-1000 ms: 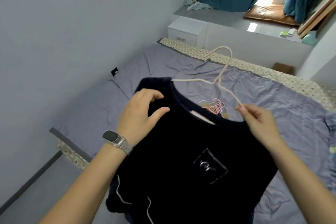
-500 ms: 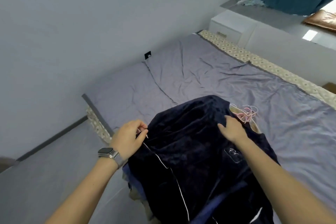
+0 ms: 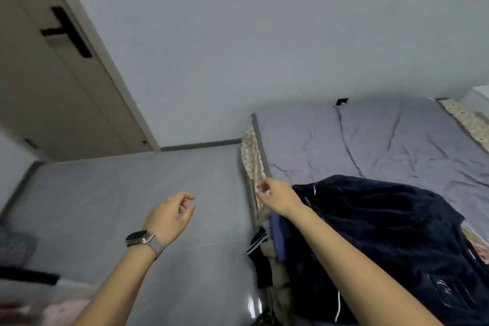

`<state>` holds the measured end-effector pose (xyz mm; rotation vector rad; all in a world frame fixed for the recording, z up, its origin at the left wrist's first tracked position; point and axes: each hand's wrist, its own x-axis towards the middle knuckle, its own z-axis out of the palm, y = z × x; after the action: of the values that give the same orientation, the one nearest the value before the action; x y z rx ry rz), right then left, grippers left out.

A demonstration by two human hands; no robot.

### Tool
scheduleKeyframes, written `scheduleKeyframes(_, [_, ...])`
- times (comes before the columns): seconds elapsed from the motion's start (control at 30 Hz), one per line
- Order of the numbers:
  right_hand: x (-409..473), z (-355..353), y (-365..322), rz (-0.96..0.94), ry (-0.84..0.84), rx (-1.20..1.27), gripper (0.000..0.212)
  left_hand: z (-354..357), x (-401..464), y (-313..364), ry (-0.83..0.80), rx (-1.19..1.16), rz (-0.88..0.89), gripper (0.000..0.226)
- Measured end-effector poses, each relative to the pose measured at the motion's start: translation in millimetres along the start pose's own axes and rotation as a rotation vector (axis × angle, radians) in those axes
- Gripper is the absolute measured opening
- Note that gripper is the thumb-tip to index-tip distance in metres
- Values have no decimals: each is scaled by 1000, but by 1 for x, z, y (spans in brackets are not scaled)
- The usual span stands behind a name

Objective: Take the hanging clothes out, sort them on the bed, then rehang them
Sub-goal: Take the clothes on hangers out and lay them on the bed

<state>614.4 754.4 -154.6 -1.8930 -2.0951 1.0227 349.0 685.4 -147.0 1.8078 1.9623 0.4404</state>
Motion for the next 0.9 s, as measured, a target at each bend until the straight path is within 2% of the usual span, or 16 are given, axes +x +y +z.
scheduleKeyframes(0.2, [-45,136,-185,-408,-263,-89,36,-93,-179,-145,271,-35,-384,23])
scheduleKeyframes(0.37, [-104,232,-313,-697,-457,-154,39,-136,-313,-206,437,-84,-676,29])
scheduleKeyframes(0.5, [-137,290,-386,-845,-572,-195,40,-151,-386,-236,628,-198,-871,28])
scheduleKeyframes(0.63, [-151,341,-440,-953,-658,-201,41,-156,-424,-265,717,-319,-988,32])
scheduleKeyframes(0.8, [-143,391,-502,-1049,-823,-157,41,-178,-421,-307,764,-378,-1061,35])
scheduleKeyframes(0.9, [-126,408,-546,-1078,-849,-139,37,-207,-413,-331,896,-374,-1108,31])
